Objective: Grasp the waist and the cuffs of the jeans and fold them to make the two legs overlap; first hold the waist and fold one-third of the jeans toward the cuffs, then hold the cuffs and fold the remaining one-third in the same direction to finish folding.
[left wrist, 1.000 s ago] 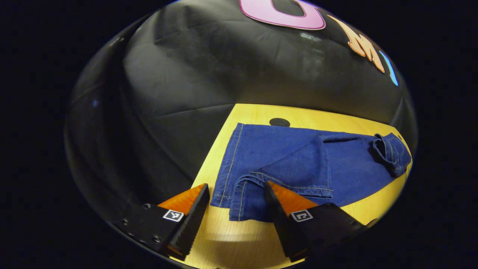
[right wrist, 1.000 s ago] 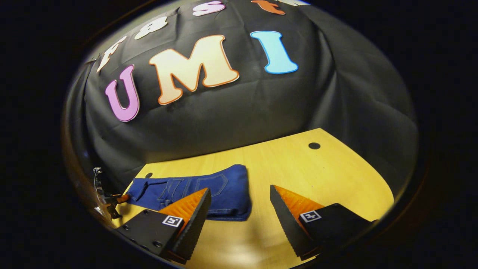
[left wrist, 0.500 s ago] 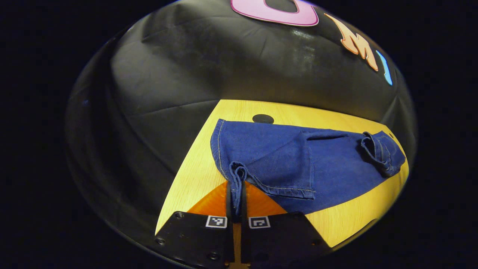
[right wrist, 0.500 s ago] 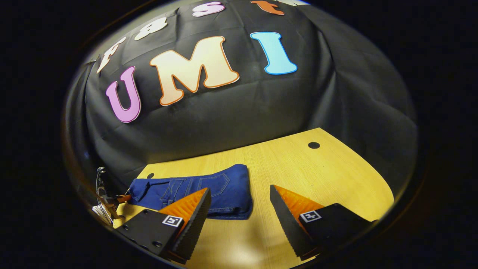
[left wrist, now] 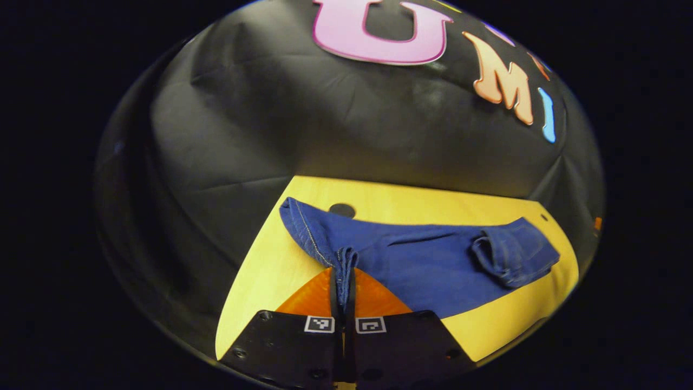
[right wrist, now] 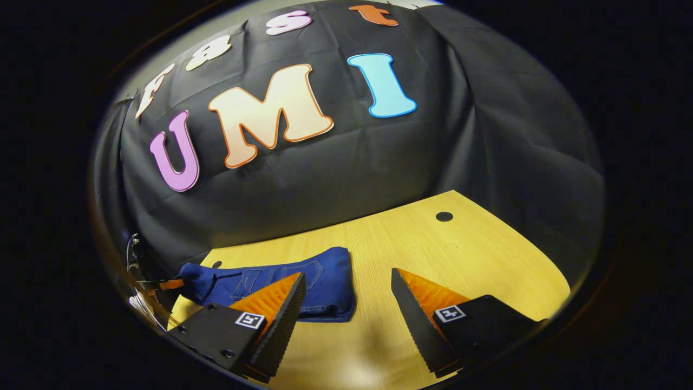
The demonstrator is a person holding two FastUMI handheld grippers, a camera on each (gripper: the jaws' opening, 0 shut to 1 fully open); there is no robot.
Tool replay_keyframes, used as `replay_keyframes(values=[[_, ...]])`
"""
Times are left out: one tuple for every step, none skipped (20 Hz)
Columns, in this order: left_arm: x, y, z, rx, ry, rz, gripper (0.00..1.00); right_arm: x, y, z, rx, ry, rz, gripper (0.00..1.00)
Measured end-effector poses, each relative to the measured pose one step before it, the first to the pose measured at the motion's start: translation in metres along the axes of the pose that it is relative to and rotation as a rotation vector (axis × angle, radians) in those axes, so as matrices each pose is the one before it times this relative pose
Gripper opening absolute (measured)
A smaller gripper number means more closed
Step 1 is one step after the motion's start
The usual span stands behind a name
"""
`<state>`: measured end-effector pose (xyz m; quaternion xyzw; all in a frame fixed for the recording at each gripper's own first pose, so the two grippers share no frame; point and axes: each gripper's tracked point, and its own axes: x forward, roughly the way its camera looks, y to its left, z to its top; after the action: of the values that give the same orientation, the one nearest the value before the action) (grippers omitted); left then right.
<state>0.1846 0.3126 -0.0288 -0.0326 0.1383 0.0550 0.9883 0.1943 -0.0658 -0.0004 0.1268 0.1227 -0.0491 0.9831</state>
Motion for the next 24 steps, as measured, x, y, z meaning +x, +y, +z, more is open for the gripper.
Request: replay_keyframes(values=[[-0.00589, -0.01744, 0.01153, -0.02866, -0.01145, -0.04065, 0.00, -0.00209, -0.00378, 0.00358, 0.00600, -0.00710, 0.00471, 0.98], [0.00375, -0.02606, 0.00919, -0.03476, -0.01345, -0.03769, 0.00, -0.00193, -0.00483, 0.00371, 0.00088, -0.00815, 0.00225, 0.98], [0.00128, -0.02701, 0.00708, -0.02651, -0.00810, -0.03502, 0.00, -0.00171, -0.00542, 0.00486, -0.00015, -0.00573, 0.00248, 0.98], [0.00392, -0.02521, 0.00668, -0.01320, -0.01494, -0.03201, 0.00, -0.00105, -0.00503, 0.00365, 0.00260, -0.00485, 0.00405, 0.98], [0.00361, -0.02444, 0.00606, -0.00622, -0.01571, -0.02395, 0.00, -0.00247, -0.00515, 0.00596, 0.00746, -0.00552, 0.00749, 0.93], [0.00513, -0.02449, 0.00910, -0.00715, -0.01110, -0.02597, 0.00, -0.00246, -0.00817, 0.00371, 0.00992, -0.00388, 0.00336, 0.98], [0.00660, -0.02478, 0.00720, -0.00630, -0.00867, -0.02689, 0.00, -0.00228, -0.00990, 0.00372, 0.00863, -0.00420, 0.00172, 0.98], [0.00430, -0.02454, 0.00437, -0.00338, -0.00447, -0.02312, 0.00, -0.00100, -0.01040, 0.00399, 0.00179, -0.00221, -0.00596, 0.98], [0.00501, -0.02170, 0.00368, 0.00380, -0.00037, -0.01558, 0.00, -0.00087, -0.01149, 0.00191, -0.00512, -0.00068, -0.00287, 0.97], [0.00830, -0.02181, 0.00413, 0.01285, 0.00041, -0.01216, 0.00, -0.00091, -0.01026, 0.00294, -0.00650, -0.00120, 0.00049, 0.97], [0.00742, -0.02081, 0.00417, 0.02145, -0.00100, -0.00952, 0.00, -0.00071, -0.00950, 0.00200, -0.00231, 0.00353, 0.00288, 0.97], [0.01023, -0.02079, 0.00239, 0.02536, 0.00503, -0.00800, 0.00, 0.00064, -0.00719, 0.00121, 0.00556, 0.00219, 0.01020, 0.97], [0.00908, -0.01907, 0.00250, 0.02077, 0.00825, -0.00732, 0.00, 0.00005, -0.00569, -0.00110, 0.00762, 0.01120, 0.01270, 0.98], [0.01180, -0.02029, -0.00044, 0.01387, 0.01306, -0.00870, 0.00, 0.00028, -0.00553, -0.00167, 0.00805, 0.01141, 0.01151, 0.98], [0.01131, -0.01902, -0.00175, 0.00706, 0.01204, -0.00957, 0.00, 0.00120, -0.00457, -0.00335, 0.00956, 0.01285, 0.01520, 0.93], [0.01266, -0.01785, -0.00341, 0.00691, 0.01606, -0.00826, 0.00, 0.00018, -0.00231, -0.00135, 0.01197, 0.01135, 0.01523, 0.93], [0.01102, -0.01404, -0.00633, 0.01294, 0.02193, -0.00133, 0.00, 0.00035, -0.00317, -0.00149, 0.00904, 0.00930, 0.01051, 0.93], [0.00971, -0.01226, -0.00907, 0.01744, 0.02242, 0.00682, 0.00, 0.00040, -0.00417, -0.00179, 0.00485, 0.00624, 0.00622, 0.98], [0.00673, -0.01035, -0.01007, 0.02178, 0.03118, 0.01140, 0.03, -0.00100, -0.00371, -0.00084, 0.00081, 0.00278, 0.00551, 0.97], [0.00813, -0.01073, -0.01216, 0.02461, 0.03161, 0.01134, 0.00, 0.00032, -0.00337, 0.00046, 0.00155, -0.00081, 0.00633, 0.97], [0.00529, -0.00884, -0.01439, 0.02204, 0.02450, 0.01007, 0.00, -0.00056, -0.00304, -0.00040, 0.00234, 0.00269, 0.00499, 0.98], [0.00657, -0.00824, -0.01314, 0.01162, 0.01928, 0.01046, 0.00, 0.00024, -0.00363, -0.00029, 0.00289, 0.00214, 0.00087, 0.98], [0.00319, -0.00910, -0.01721, 0.00045, 0.02345, 0.00710, 0.00, -0.00054, -0.00347, -0.00052, 0.00314, 0.00449, 0.00038, 0.97], [0.00220, -0.00713, -0.02020, 0.00152, 0.02524, 0.00232, 0.00, -0.00115, -0.00372, 0.00003, 0.00198, 0.00107, -0.00168, 0.97]])
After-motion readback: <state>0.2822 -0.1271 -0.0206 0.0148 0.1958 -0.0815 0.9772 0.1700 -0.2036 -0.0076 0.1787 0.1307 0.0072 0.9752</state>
